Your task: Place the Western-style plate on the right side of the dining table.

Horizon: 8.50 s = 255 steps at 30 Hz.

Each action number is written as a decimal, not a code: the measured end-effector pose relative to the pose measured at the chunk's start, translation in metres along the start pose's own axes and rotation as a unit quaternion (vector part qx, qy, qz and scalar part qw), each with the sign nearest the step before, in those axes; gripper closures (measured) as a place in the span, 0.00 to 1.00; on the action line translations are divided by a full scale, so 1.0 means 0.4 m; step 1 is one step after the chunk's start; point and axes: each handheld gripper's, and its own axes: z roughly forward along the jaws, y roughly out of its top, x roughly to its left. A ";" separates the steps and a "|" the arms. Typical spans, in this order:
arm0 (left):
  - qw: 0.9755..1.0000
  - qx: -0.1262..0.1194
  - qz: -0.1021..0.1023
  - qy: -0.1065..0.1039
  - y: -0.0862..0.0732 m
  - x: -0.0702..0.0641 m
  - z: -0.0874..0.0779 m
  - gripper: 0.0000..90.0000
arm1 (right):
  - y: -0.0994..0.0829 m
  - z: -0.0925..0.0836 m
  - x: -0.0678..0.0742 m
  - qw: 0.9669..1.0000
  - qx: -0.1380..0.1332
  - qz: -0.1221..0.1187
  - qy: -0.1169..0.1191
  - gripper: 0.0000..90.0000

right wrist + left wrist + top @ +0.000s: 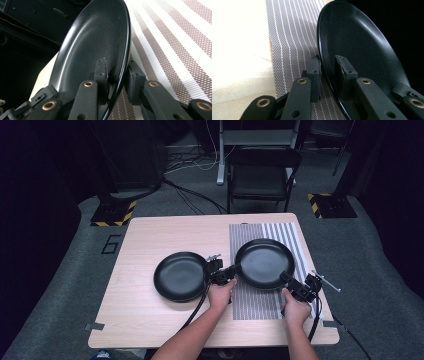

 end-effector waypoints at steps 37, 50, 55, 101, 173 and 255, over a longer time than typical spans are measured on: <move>0.999 0.027 -0.004 0.029 -0.010 0.023 0.100 0.83 | 0.024 0.077 -0.085 0.998 0.046 0.031 -0.021 0.81; 0.999 0.033 0.003 0.036 -0.014 0.022 0.114 0.82 | 0.023 0.084 -0.088 0.998 0.045 0.034 -0.038 0.81; 0.999 0.034 0.013 0.032 -0.014 0.025 0.113 0.81 | 0.021 0.089 -0.088 0.997 0.047 0.037 -0.045 0.79; 0.999 0.029 0.038 0.020 -0.033 0.021 0.078 0.68 | 0.016 0.028 -0.085 0.997 0.033 0.024 -0.066 0.72; 0.992 0.035 0.123 -0.006 0.049 0.004 -0.042 0.56 | 0.042 -0.007 -0.018 0.990 0.036 -0.132 -0.037 0.56; 0.972 0.002 0.198 0.125 0.123 0.490 -0.641 0.49 | -0.015 -0.128 -0.038 0.961 0.070 -0.263 -0.045 0.49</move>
